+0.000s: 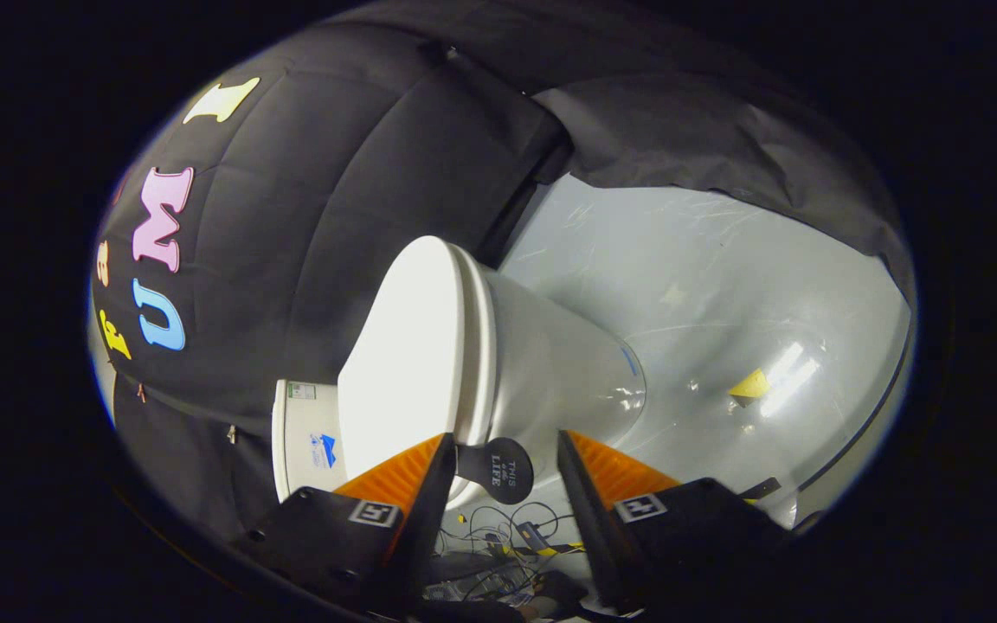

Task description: Open the toilet lid.

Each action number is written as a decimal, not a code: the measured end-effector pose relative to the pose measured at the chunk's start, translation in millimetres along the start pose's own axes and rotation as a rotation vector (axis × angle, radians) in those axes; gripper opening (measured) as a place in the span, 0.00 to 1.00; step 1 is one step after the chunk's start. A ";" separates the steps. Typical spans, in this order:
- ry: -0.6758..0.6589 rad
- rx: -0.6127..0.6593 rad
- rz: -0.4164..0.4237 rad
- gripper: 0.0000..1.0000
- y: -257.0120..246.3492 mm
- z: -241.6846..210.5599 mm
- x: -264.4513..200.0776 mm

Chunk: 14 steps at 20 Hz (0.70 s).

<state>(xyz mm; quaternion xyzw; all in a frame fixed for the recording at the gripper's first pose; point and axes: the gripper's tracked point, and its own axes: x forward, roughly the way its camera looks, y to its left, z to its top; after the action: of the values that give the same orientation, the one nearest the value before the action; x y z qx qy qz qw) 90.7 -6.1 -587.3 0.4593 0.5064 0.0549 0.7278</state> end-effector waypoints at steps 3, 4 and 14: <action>0.055 0.044 0.073 0.47 15.8 -9.8 0.4; 0.076 0.026 0.073 0.48 18.0 -16.3 0.4; 0.030 0.101 0.153 0.16 31.3 -10.6 8.6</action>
<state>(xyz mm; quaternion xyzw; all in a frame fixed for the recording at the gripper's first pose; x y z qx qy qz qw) 98.5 23.0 -571.2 0.5316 0.4830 0.0916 0.6897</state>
